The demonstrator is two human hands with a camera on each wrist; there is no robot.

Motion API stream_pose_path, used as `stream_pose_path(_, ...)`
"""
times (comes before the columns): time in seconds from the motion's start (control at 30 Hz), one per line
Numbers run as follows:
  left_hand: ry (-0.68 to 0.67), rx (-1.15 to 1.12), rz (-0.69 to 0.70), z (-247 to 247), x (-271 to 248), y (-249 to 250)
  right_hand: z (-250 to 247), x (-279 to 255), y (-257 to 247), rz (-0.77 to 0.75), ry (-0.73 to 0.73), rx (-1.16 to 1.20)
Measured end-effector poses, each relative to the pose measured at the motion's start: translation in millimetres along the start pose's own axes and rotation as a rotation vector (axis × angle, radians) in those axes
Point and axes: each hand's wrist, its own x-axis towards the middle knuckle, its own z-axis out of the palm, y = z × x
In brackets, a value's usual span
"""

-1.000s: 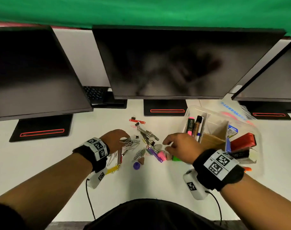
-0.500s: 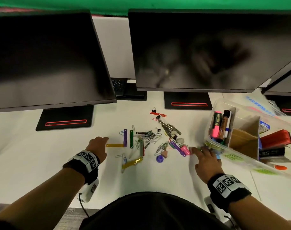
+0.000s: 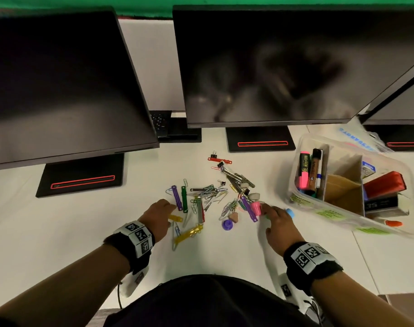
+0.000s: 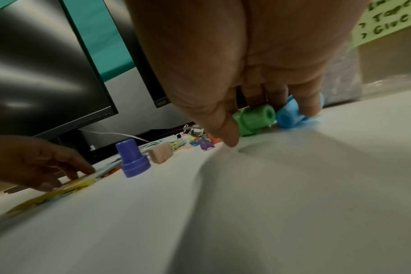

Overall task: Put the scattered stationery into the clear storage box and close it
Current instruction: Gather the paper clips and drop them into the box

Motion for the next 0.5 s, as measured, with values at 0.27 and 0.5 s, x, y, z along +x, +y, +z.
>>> stream_pose_path(0.27, 0.026, 0.006, 0.164, -17, 11, 50, -10, 7, -23, -0.087, 0.037, 0.098)
stream_pose_path(0.5, -0.144, 0.045, 0.402, -15, 11, 111, -16, 10, -9, -0.035, -0.151, -0.121)
